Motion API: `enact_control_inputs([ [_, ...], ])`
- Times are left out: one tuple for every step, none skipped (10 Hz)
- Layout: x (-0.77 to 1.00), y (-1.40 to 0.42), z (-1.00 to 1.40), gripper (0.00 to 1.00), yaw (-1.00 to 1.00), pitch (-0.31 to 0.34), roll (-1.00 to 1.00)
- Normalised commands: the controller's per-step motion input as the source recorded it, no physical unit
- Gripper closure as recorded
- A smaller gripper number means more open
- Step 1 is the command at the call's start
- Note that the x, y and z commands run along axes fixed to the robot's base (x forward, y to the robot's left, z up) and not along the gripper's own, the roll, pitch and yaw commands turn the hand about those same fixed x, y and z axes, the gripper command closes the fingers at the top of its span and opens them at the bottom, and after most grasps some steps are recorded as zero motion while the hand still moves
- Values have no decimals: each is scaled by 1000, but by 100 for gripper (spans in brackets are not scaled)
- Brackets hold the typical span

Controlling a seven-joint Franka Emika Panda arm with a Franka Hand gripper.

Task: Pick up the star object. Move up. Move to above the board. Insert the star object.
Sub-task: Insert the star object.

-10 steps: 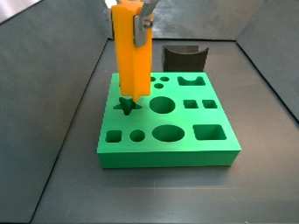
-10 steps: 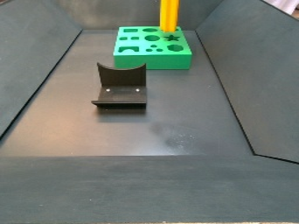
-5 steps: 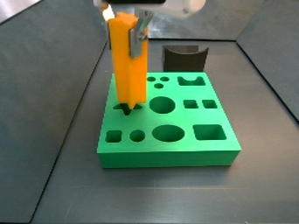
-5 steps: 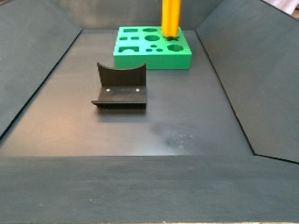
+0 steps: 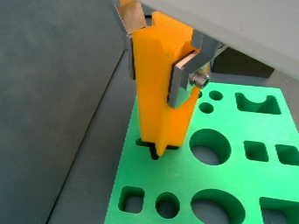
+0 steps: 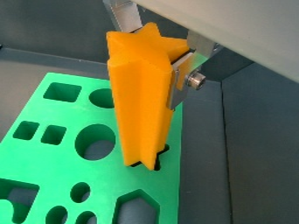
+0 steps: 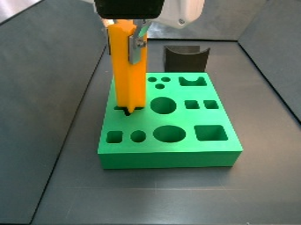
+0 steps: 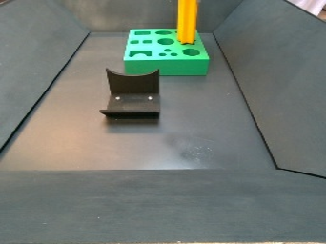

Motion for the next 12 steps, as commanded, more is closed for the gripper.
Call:
enact_control_inputs([
  [0, -31, -69, 100, 0, 0, -29],
  [0, -26, -57, 100, 0, 0, -51],
  [0, -17, -69, 100, 0, -10, -54],
  [0, -26, -46, 100, 0, 0, -40],
  [0, -11, -49, 100, 0, -9, -39],
  [0, -23, -26, 100, 0, 0, -17],
  [0, -31, -29, 100, 0, 0, -7],
  [0, -29, -11, 100, 0, 0, -6],
  [0, -49, -31, 100, 0, 0, 0],
  [-6, -46, -77, 100, 0, 0, 0],
  [-26, 0, -131, 100, 0, 0, 26],
  [-71, 0, -123, 100, 0, 0, 33],
])
